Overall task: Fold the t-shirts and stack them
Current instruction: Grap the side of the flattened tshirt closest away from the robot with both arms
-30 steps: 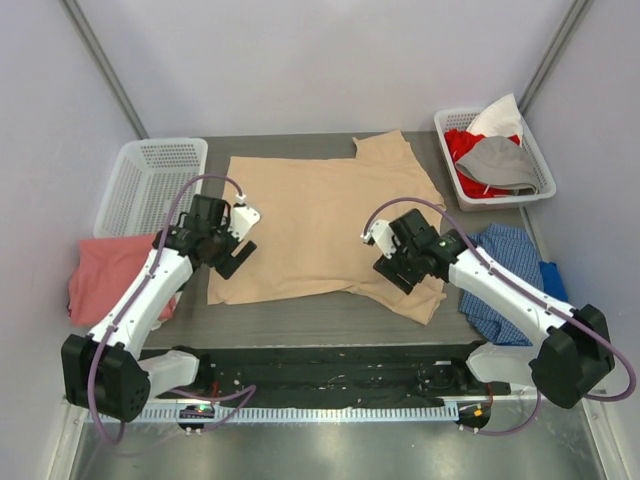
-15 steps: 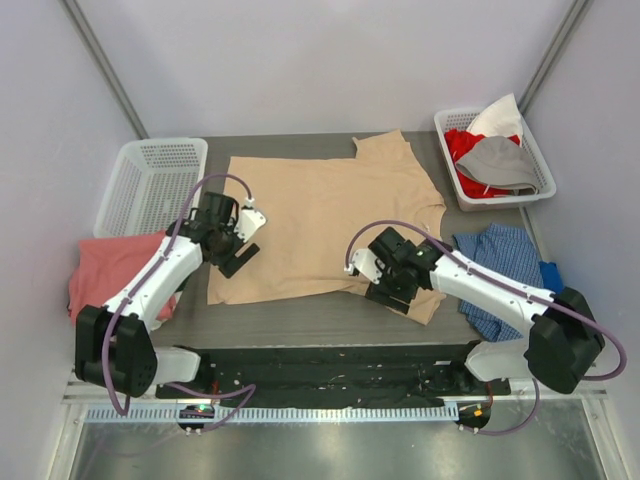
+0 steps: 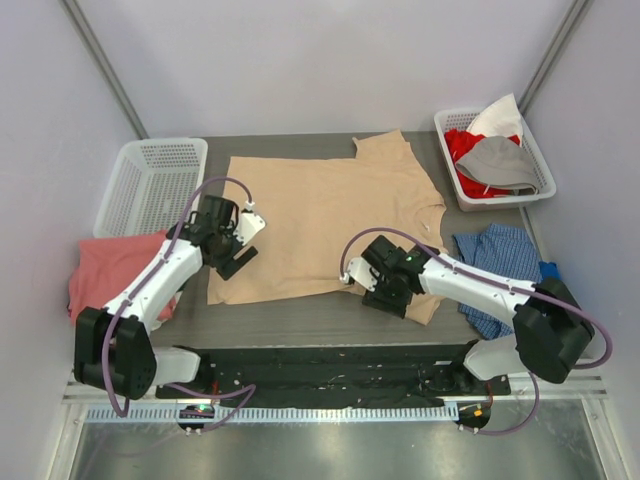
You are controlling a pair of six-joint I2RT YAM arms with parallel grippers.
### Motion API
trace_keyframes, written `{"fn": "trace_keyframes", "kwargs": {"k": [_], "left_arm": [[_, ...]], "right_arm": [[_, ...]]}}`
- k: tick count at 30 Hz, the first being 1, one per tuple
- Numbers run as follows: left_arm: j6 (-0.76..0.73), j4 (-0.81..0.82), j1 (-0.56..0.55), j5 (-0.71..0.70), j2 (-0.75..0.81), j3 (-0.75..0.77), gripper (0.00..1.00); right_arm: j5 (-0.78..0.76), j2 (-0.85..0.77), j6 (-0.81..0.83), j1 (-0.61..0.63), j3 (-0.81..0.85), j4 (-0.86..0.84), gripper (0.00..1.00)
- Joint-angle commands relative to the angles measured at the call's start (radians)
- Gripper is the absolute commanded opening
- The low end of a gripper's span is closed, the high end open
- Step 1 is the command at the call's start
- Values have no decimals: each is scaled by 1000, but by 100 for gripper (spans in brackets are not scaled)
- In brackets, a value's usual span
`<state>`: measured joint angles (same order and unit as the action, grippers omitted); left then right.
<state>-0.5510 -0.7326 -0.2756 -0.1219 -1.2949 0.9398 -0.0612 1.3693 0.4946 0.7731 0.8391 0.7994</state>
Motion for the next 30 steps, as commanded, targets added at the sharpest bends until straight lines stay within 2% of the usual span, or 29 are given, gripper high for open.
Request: {"fn": "trace_keyframes", "kwargs": {"k": [1,12,17,21,29,30], "left_arm": [[-17,36,-4,-18,25,-13,85],[-26,53,-4,-25,36,-42,84],[-27,64,-5,-30,43,-62,84],[-29,65,-4,-33,49,-70,84],[-29,67,-4,-35,68,-88,84],[-30,67,-5,-36,72,-90,84]], "right_arm": [[-9,19,6,3,0,-75,61],[-17,59,15,3,9,-108,56],[-20,68,13,3,8,-123,45],[-31,73,15,3,6,-123,31],[-43,65,12,3,2,-123,27],[-46,65,10,3,0,-123,23]]}}
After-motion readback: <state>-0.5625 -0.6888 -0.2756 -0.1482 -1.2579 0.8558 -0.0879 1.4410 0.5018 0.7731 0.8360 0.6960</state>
